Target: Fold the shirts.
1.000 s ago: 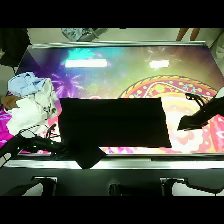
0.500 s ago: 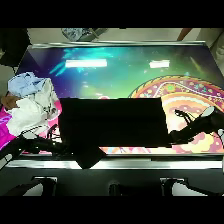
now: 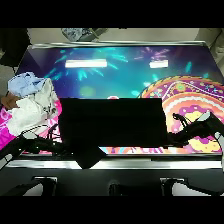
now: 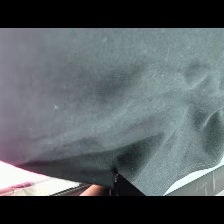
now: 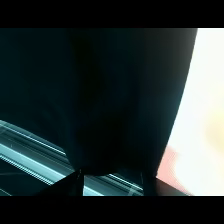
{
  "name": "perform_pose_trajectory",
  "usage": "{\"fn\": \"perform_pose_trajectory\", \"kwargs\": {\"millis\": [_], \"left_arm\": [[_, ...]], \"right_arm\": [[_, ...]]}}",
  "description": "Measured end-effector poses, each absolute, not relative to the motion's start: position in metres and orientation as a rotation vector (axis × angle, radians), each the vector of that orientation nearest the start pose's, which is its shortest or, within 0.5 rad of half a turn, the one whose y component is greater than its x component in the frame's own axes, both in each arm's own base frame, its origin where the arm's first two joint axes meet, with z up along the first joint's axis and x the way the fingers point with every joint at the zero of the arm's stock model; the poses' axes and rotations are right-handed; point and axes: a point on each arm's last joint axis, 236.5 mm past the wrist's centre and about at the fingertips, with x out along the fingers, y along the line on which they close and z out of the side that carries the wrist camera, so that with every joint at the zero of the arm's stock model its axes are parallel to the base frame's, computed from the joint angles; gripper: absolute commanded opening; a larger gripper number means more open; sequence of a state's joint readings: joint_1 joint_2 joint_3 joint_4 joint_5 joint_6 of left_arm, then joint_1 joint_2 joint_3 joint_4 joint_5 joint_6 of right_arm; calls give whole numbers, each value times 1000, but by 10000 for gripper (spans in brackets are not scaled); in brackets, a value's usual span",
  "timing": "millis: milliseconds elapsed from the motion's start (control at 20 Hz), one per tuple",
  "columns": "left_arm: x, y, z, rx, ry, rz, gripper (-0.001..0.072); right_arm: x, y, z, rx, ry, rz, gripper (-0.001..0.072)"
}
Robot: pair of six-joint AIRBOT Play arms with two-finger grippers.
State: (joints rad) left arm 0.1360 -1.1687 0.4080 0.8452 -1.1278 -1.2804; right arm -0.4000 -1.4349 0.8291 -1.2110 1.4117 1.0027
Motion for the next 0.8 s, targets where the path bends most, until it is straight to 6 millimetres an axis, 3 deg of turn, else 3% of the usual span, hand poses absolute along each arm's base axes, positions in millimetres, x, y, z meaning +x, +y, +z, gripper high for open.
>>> {"fn": "perform_pose_trajectory", "kwargs": {"millis": [50,200,400,700,800], "left_arm": [[187,-118,-116,-730,1667,-309,36],[187,-117,-116,-724,1666,-314,36],[187,-117,-116,-718,1665,-319,36],[187,-117,-116,-715,1664,-321,36],[187,-117,-116,-712,1663,-325,36]], "right_arm": [[230,-9,-103,365,1762,439,571],[254,-27,-94,279,1703,425,575],[252,-30,-81,254,1730,460,572],[242,-35,-90,257,1795,441,563],[239,-32,-97,285,1807,429,513]]}}
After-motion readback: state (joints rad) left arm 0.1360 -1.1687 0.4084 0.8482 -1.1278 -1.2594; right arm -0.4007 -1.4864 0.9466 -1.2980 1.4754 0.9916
